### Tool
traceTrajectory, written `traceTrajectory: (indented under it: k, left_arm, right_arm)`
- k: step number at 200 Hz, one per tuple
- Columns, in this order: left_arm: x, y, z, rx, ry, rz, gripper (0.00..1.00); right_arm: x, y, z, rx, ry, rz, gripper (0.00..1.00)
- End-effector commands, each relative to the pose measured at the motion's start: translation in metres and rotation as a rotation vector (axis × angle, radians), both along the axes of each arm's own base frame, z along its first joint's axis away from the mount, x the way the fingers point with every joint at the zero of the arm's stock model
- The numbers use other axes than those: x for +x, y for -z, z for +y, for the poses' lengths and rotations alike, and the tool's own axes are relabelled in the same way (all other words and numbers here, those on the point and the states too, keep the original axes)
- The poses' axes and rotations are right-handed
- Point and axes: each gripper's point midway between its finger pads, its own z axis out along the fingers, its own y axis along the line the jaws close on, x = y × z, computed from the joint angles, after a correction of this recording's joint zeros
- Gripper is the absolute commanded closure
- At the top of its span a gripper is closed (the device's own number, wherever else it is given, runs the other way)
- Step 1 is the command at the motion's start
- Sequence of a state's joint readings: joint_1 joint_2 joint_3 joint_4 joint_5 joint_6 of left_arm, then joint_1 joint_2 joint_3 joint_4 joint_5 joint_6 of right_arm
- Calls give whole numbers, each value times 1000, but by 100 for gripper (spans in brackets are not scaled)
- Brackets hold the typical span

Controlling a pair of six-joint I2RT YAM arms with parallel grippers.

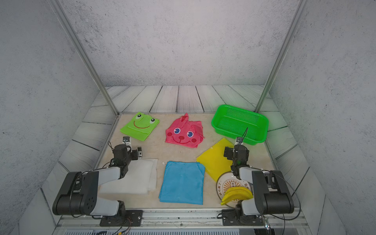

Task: Put the folded raincoat in the basket
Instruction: Pick up the raincoat from the center of the board.

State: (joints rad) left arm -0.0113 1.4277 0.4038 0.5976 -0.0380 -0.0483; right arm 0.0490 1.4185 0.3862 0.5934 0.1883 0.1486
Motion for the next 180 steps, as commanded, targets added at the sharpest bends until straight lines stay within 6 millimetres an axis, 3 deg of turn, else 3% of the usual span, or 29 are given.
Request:
traceTrajectory:
  k: [1,180]
  left_arm:
    - [32,-20,9,30,-26,-108,0]
    - [32,-20,10,30,-26,-108,0]
  right_arm:
    - [29,-16,-12,-80,30,-80,0]
    - [29,-16,-12,-79,31,-81,0]
